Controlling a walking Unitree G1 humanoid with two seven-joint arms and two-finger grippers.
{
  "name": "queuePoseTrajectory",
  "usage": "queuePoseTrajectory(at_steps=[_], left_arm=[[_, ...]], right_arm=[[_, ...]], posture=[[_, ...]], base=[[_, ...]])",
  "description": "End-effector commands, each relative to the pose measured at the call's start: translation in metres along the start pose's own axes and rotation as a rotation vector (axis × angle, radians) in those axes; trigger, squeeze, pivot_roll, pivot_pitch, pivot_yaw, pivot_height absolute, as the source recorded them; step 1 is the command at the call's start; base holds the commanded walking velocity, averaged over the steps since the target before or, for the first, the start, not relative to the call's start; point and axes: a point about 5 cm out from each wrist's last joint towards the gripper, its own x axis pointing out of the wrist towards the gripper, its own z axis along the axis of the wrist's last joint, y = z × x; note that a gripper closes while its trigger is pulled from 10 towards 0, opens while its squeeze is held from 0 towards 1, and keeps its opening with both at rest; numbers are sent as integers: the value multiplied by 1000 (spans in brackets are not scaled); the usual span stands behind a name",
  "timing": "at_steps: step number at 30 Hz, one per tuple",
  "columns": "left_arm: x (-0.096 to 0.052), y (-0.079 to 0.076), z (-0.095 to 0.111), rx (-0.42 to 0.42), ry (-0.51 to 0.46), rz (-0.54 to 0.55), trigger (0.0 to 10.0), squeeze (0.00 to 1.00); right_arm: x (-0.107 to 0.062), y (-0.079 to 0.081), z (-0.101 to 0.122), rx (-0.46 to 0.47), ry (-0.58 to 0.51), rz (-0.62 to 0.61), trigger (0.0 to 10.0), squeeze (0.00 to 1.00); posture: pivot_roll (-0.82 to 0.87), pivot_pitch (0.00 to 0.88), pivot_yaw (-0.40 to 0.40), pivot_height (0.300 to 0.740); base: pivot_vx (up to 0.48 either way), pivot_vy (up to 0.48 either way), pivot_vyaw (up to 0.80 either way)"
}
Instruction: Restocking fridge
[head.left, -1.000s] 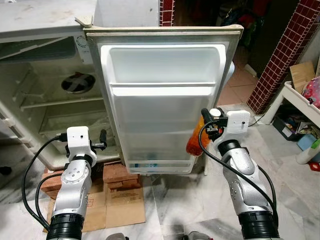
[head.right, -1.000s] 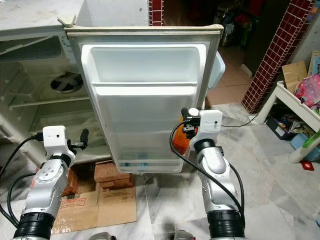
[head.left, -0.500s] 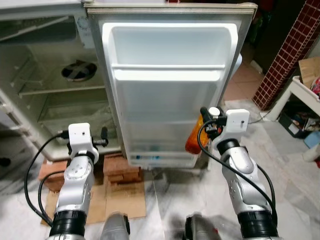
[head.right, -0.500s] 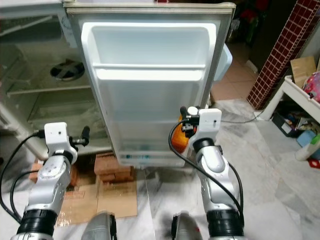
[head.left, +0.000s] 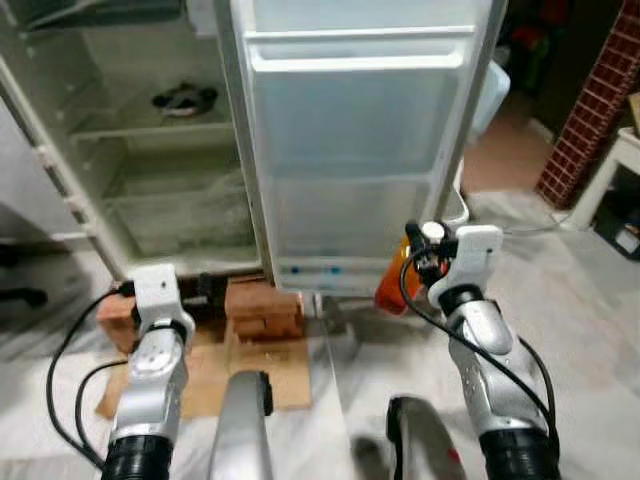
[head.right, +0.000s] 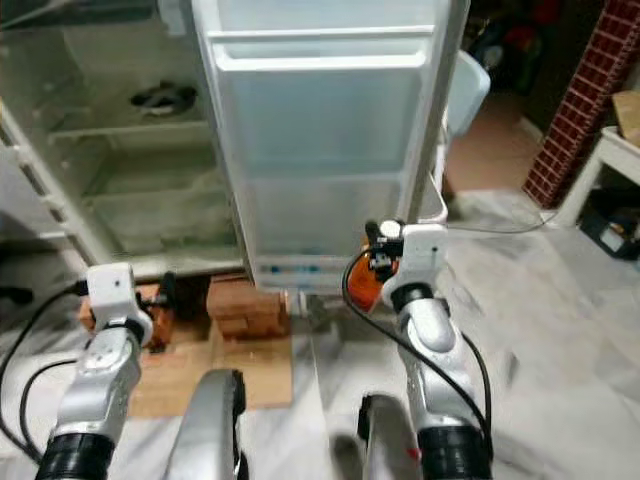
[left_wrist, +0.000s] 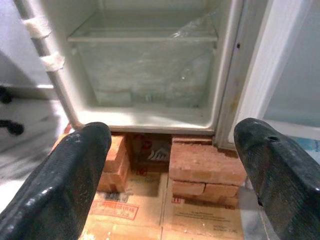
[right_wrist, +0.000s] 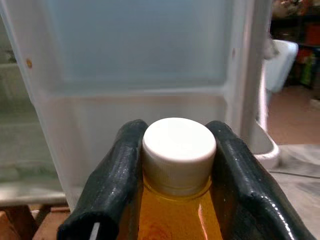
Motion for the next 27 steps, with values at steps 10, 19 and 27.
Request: queuePoseTrajectory(at_steps=[10, 19, 27], left_arm=[[-2, 4, 22, 13, -86, -38, 10000, 0], [-6, 0, 23, 15, -104, -55, 10000, 0], [-6, -4, 21, 3, -88, -71, 10000, 0]], right_arm=[[12, -1, 26, -15, -97, 17, 10000, 0], [15, 11, 29, -20, -108, 67, 10000, 0], [13, 10, 28, -30, -106, 77, 10000, 0]], posture=[[-14, 35, 14, 575], [-15, 40, 16, 575], [-21, 38, 15, 575]], base=[[0, 0, 0], [182, 0, 0], [356, 188, 0]])
